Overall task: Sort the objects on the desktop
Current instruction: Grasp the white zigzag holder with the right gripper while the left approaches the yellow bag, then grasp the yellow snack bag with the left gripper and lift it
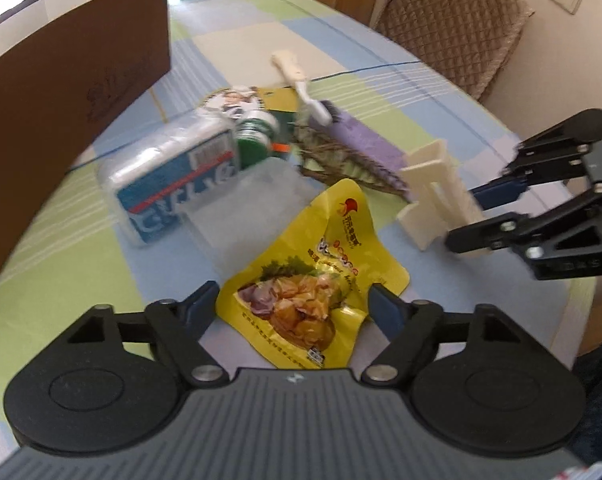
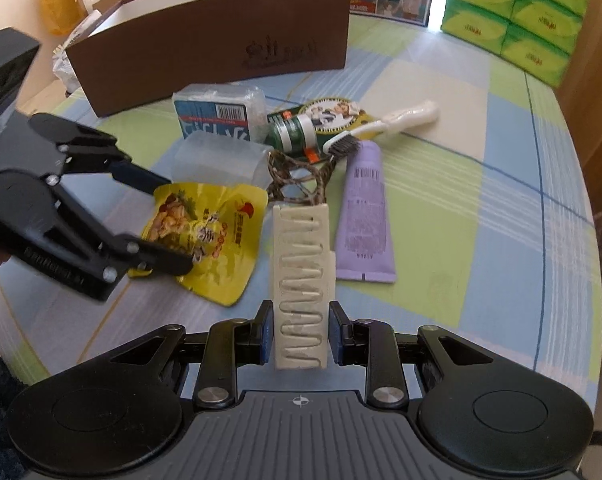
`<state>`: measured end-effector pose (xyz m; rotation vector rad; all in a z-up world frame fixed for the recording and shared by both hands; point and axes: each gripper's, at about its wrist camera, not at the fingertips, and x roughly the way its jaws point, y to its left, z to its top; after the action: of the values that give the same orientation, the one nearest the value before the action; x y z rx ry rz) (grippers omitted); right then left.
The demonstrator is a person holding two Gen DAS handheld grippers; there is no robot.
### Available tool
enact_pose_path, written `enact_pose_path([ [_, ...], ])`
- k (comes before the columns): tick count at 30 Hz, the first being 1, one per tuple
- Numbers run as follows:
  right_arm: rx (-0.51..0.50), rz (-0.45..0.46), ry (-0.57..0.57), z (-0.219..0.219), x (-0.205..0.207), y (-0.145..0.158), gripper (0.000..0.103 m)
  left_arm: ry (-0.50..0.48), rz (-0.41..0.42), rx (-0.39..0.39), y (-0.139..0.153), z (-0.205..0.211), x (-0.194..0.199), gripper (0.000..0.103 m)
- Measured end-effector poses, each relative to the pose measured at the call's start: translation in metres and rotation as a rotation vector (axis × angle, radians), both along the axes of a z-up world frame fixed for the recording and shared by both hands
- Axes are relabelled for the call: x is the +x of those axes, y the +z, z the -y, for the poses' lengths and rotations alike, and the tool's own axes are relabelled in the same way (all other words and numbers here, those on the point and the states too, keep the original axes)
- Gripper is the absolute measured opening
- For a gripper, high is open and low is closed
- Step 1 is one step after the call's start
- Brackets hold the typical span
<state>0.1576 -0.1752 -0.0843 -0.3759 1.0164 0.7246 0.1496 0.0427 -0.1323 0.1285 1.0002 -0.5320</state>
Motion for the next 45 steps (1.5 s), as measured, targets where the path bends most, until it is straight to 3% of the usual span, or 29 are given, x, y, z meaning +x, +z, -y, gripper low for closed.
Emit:
enact_pose_path([
  [4, 0.006, -0.012, 0.002, 0.001, 0.000, -0.002, 0.025, -0.018, 0.023, 0.029, 0.005, 0.013, -0.016, 0.071],
  [8, 0.011, -0.015, 0.010, 0.001, 0.000, -0.002, 0.025, -0.014, 0.017, -0.013, 0.007, 0.020, -0.026, 0.070],
  [12, 0.012, -0.019, 0.015, 0.004, -0.002, -0.002, 0.025, 0.006, 0.045, 0.041, 0.006, 0.025, -0.029, 0.069],
  [29, 0.044, 0.051, 0.067, 0.005, -0.007, 0.017, 0.025, 0.259, 0.069, 0.005, 0.041, -0.021, -0.045, 0.069],
  [45, 0.098, 0.103, 0.110, -0.009, -0.001, 0.046, 0.025, 0.402, 0.130, -0.043, 0.074, -0.051, -0.061, 0.069],
])
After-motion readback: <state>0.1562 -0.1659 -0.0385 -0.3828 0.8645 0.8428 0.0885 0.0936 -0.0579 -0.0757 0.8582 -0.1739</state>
